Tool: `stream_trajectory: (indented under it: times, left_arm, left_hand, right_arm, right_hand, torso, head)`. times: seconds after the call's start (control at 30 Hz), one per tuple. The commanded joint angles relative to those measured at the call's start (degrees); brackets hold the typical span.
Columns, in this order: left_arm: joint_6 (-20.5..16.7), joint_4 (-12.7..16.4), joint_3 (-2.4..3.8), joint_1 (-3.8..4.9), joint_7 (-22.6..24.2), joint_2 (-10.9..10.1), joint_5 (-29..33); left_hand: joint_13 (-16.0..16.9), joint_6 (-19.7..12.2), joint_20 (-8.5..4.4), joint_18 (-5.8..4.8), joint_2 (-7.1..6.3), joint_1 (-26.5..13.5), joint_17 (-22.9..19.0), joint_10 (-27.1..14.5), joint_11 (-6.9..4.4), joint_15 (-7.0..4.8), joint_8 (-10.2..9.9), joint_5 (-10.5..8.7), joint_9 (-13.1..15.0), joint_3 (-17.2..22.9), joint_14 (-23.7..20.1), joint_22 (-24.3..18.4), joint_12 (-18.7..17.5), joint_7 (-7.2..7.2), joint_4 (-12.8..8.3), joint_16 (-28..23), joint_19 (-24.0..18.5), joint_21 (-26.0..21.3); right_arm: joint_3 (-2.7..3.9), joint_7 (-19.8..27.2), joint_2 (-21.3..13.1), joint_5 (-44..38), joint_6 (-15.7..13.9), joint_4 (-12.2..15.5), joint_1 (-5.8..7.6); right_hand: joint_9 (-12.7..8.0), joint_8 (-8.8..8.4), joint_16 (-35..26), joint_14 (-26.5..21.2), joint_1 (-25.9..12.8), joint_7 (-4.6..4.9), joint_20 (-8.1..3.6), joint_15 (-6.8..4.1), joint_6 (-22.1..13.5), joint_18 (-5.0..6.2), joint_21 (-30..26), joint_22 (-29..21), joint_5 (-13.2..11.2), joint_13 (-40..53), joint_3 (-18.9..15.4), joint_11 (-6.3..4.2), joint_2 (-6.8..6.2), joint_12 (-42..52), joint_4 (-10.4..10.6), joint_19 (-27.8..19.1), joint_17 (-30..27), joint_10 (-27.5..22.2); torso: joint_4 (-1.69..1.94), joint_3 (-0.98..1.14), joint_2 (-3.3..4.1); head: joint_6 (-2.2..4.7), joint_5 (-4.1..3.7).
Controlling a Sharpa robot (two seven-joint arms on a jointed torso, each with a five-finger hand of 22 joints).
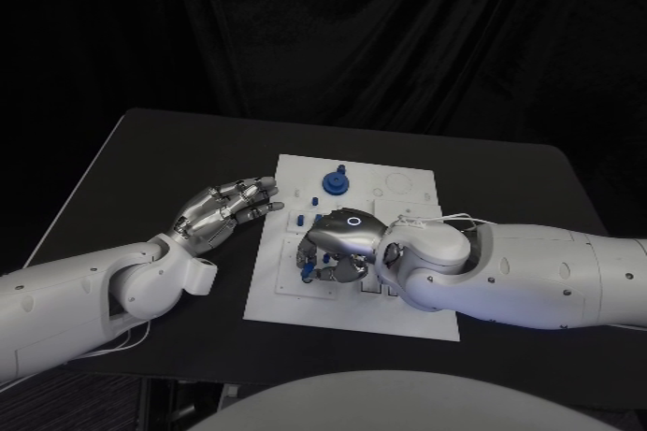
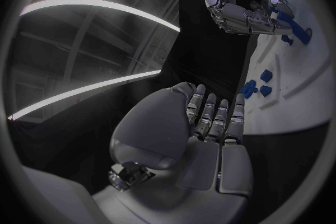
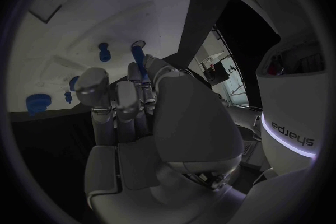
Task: Assemble the parts on the task board
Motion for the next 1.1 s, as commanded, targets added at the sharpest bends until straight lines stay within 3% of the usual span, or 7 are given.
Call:
stream_trajectory:
  times: [0.03,0.3,0.47,0.8,0.97,1.1]
  left_arm:
    - [1.0,0.1,0.05,-0.1,0.3,0.2,0.2]
    - [1.1,0.1,0.05,-0.13,0.1,0.3,0.2]
    - [1.1,0.1,0.05,-0.14,0.1,0.2,0.2]
    - [1.1,0.0,0.05,-0.16,-0.1,0.2,0.2]
    - [1.1,-0.1,0.05,-0.17,-0.2,0.2,0.2]
    - [1.2,-0.1,0.05,-0.18,-0.3,0.3,0.2]
  left_hand:
    - [0.1,0.2,0.04,-0.02,-0.03,-0.7,0.1,0.0,0.31,0.32,0.2,-0.16,-0.1,0.3,0.0,-0.1,0.2,0.28,0.1,0.3,0.3,0.1]
    - [0.1,0.1,0.04,-0.04,-0.02,-0.7,0.1,0.0,0.29,0.36,0.3,-0.35,-0.1,0.3,0.0,-0.1,0.3,0.29,0.0,0.3,0.3,0.0]
    - [0.1,0.1,0.04,-0.04,-0.02,-0.7,0.1,0.0,0.29,0.36,0.3,-0.35,-0.1,0.3,0.0,-0.1,0.3,0.29,0.0,0.3,0.3,0.0]
    - [0.1,0.1,0.04,-0.06,-0.06,-0.8,0.1,0.0,0.27,0.38,0.3,-0.64,-0.1,0.4,-0.1,-0.2,0.2,0.31,0.0,0.3,0.3,0.0]
    - [0.1,0.1,0.04,-0.06,-0.06,-0.8,0.1,0.0,0.27,0.38,0.3,-0.64,-0.1,0.4,-0.1,-0.2,0.2,0.31,0.0,0.3,0.3,0.0]
    - [0.0,0.1,0.04,-0.08,-0.1,-0.8,0.1,0.0,0.28,0.39,0.3,-0.81,-0.1,0.4,-0.1,-0.2,0.2,0.33,0.0,0.3,0.3,0.0]
  right_arm:
    - [0.02,0.4,-0.1,-0.6,1.2,-0.1,-0.37]
    - [0.02,0.3,-0.4,-0.6,1.4,-0.2,-0.87]
    - [0.02,0.2,-0.7,-0.6,1.6,0.0,-1.0]
    - [0.02,0.0,-1.2,-0.6,1.8,0.5,-1.1]
    - [0.01,-0.2,-1.3,-0.6,2.0,0.4,-1.12]
    - [0.01,-0.5,-1.1,-0.6,2.7,0.2,-1.12]
  right_hand:
    - [5.5,0.18,0.2,0.3,0.3,-0.12,0.08,-0.02,0.5,-0.48,0.1,7.0,0.2,-0.1,0.0,0.09,0.54,-0.4,-0.3,0.4,0.0,0.3]
    - [5.6,0.22,0.1,0.3,0.4,-0.11,0.08,-0.02,0.5,-0.48,0.1,7.0,0.3,-0.1,0.0,0.08,0.58,-0.4,-0.3,0.4,-0.2,0.4]
    - [5.7,0.26,0.0,0.2,0.4,-0.11,0.07,-0.02,0.6,-0.46,0.0,7.0,0.3,0.0,0.0,0.08,0.61,-0.4,-0.4,0.4,-0.2,0.4]
    - [5.8,0.3,-0.1,0.2,0.4,-0.11,0.07,-0.02,0.6,-0.43,-0.2,6.9,0.3,0.0,0.0,0.08,0.63,-0.4,-0.4,0.3,-0.3,0.5]
    - [5.9,0.33,-0.2,0.1,0.2,-0.1,0.07,0.01,0.6,-0.42,-0.2,6.9,0.2,0.0,-0.1,0.13,0.64,-0.5,-0.4,0.3,-0.4,0.5]
    - [6.1,-0.51,-0.7,-0.4,-0.3,0.3,0.24,0.34,-0.9,-0.34,-1.0,6.7,-0.2,-0.2,-0.3,0.54,0.69,-1.4,-0.3,-0.1,-0.9,-0.3]
  torso:
    - [-0.15,-0.02,-0.04]
    - [-0.1,0.07,0.03]
    - [-0.25,0.02,0.01]
    - [-0.02,-0.03,-0.03]
    - [-0.12,-0.04,-0.07]
    - [-0.2,-0.03,-0.09]
  head:
    - [0.0,0.0]
    - [0.0,0.17]
    - [0.0,0.47]
    - [0.0,0.27]
    - [0.0,0.39]
    - [0.0,0.39]
